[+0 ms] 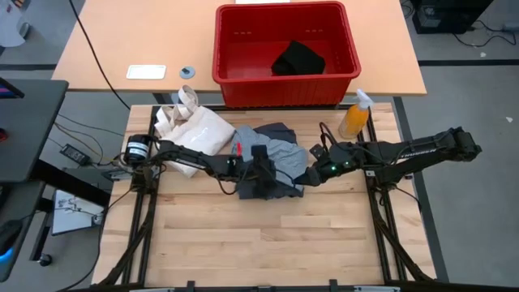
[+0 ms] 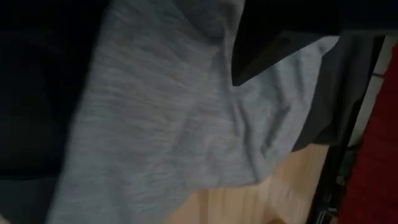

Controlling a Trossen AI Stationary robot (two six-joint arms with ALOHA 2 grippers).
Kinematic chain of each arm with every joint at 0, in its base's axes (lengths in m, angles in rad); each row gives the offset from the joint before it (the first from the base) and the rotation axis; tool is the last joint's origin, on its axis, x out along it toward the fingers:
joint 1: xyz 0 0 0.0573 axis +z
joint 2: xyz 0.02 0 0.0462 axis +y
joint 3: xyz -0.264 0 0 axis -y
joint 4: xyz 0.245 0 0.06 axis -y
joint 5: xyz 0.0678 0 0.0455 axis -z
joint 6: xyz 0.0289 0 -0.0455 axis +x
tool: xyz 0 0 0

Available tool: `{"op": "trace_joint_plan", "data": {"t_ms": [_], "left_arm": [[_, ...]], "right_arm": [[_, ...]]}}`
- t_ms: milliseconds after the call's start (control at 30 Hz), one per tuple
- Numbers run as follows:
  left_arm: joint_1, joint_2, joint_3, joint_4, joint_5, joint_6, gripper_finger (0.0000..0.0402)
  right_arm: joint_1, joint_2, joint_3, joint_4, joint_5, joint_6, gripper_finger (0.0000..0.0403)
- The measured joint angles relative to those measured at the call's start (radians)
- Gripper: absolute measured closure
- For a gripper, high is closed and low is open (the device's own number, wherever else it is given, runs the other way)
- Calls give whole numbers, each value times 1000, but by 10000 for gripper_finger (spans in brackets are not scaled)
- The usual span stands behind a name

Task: Fold Laundry from Bin
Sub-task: Put the light gray t-shirt into the red organizer bin

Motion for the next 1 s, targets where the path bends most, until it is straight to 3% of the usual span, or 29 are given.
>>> {"op": "trace_joint_plan", "data": {"t_ms": [200, 367, 533, 800, 1000], "left_arm": [[28, -8, 0, 49, -3, -112, 197], [36, 11, 0, 36, 21, 20, 240], [26, 13, -1, 45, 26, 83, 233], [30, 28, 0, 46, 138, 86, 204], [46, 56, 1, 51, 120, -28, 226]], "right_arm": [[28, 0, 0, 2, 1, 25, 115], [37, 0, 0, 6, 20, 29, 115], [37, 0, 0, 7, 20, 29, 115], [37, 0, 0, 7, 23, 29, 115], [34, 0, 0, 17, 30, 29, 115]]}}
